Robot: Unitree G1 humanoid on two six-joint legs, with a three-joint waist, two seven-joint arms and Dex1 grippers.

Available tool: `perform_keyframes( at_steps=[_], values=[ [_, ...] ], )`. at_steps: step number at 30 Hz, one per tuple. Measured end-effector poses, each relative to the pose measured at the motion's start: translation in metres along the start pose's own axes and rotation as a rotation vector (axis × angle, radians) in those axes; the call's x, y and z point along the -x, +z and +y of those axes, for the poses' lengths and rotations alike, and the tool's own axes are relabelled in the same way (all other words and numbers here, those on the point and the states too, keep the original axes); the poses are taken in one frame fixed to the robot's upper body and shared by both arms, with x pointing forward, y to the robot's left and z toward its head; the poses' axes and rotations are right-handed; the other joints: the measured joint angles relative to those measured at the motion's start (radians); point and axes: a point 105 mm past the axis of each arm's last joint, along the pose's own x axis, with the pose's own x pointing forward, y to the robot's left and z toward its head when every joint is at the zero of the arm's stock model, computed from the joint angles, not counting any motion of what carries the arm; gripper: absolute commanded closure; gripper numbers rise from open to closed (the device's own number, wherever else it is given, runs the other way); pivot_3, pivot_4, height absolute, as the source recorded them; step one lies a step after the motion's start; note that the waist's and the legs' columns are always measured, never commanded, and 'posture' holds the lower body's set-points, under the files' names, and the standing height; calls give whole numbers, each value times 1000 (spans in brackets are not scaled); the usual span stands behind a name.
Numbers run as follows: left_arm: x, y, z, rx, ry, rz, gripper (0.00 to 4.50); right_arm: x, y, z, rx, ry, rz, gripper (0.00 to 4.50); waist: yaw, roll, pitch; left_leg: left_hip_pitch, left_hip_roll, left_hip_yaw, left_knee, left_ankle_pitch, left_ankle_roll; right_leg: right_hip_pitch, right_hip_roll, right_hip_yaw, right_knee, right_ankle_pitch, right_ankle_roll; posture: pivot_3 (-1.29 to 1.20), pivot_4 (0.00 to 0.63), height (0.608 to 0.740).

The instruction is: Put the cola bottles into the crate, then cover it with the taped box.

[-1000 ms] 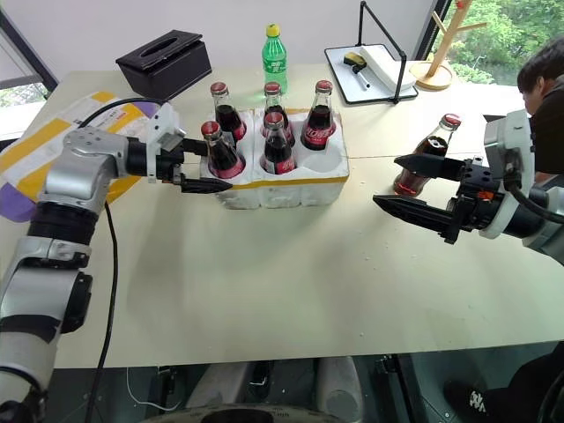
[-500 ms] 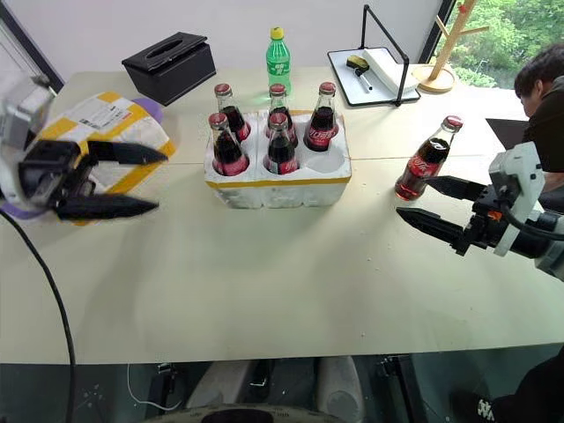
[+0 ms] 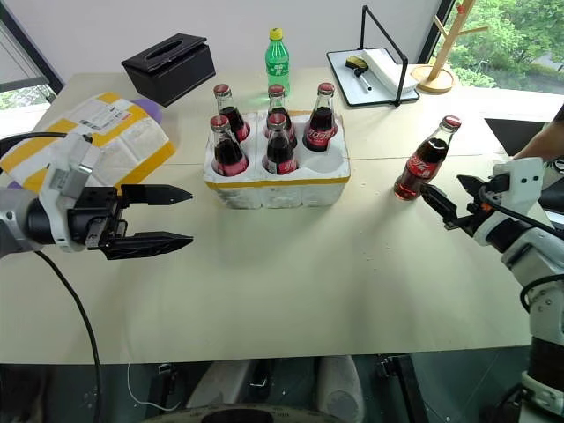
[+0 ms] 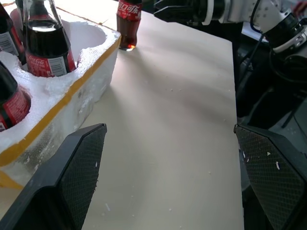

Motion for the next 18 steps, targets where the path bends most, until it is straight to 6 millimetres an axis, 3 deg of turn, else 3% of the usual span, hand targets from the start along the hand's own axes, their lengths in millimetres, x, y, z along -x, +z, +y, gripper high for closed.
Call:
perform_keyframes(
  at_steps=[13, 18],
  values=[
    [-5, 1, -3, -16, 32, -5, 88, -32, 5, -2, -6, 4, -28, 0, -1, 0, 0, 0, 0, 0, -1, 1, -2, 0, 0, 0, 0, 0, 0, 0, 150, 736],
    [-6, 2, -1, -28, 58, -12, 88, -45, -5, 0, -15, 12, -10, 0, -1, 0, 0, 0, 0, 0, -1, 1, -2, 0, 1, 0, 0, 0, 0, 0, 150, 736]
  ],
)
